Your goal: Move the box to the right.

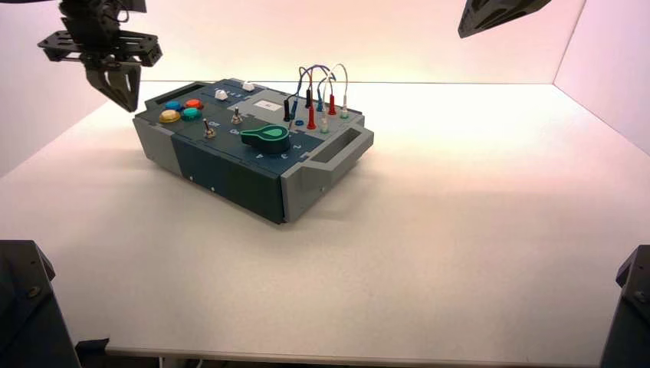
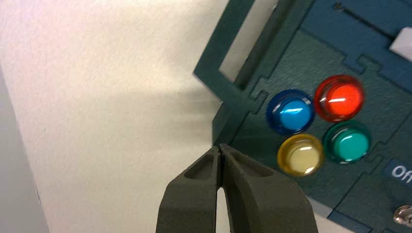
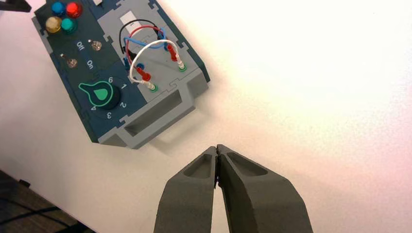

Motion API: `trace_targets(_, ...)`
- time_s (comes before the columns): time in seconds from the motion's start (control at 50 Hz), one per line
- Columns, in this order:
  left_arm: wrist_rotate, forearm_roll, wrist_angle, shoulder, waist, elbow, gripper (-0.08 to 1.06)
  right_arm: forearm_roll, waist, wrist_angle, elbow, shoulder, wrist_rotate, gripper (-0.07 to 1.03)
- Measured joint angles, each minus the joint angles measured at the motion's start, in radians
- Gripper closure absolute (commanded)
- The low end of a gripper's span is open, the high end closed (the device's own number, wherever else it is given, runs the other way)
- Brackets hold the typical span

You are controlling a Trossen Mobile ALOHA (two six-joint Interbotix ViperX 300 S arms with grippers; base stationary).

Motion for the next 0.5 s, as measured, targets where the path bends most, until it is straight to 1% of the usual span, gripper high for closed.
trace_targets(0.22, 0.002, 0.002, -0.026, 0.002, -0.012, -0.002, 1.01, -0.003, 0.0, -0.005, 0.0, 0.0, -0.002, 0.98)
trace_targets(0.5, 0.002, 0.028, -0.032, 0.005, -0.014, -0.003, 1.01, -0.006, 0.0, -0.008, 0.002, 0.0, -0.002, 0.98)
